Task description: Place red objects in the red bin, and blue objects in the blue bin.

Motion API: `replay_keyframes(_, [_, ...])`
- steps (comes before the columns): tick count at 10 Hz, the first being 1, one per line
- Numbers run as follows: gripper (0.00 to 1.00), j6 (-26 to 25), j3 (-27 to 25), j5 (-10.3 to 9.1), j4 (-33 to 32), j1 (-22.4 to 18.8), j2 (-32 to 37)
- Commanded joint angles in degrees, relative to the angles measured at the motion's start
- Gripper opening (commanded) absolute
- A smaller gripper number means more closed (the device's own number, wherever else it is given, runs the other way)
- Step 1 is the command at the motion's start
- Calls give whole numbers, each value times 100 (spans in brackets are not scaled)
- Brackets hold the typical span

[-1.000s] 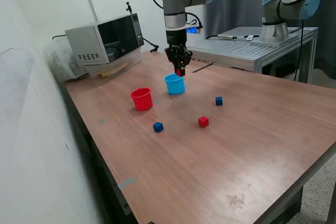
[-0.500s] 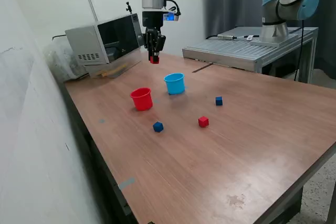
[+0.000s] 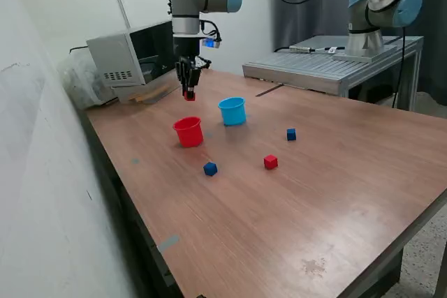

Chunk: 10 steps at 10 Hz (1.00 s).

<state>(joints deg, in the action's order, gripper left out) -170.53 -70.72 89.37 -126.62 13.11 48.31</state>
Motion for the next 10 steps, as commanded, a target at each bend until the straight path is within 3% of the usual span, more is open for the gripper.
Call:
replay_keyframes(1, [0, -41, 286, -34, -64, 25, -357])
replay_keyframes(5, [0, -94, 375, -25, -73, 192, -718])
replay_keyframes(6, [100, -94, 375, -7, -73, 227, -735])
replay_keyframes(10, [100, -94, 384, 63, 119, 245, -526])
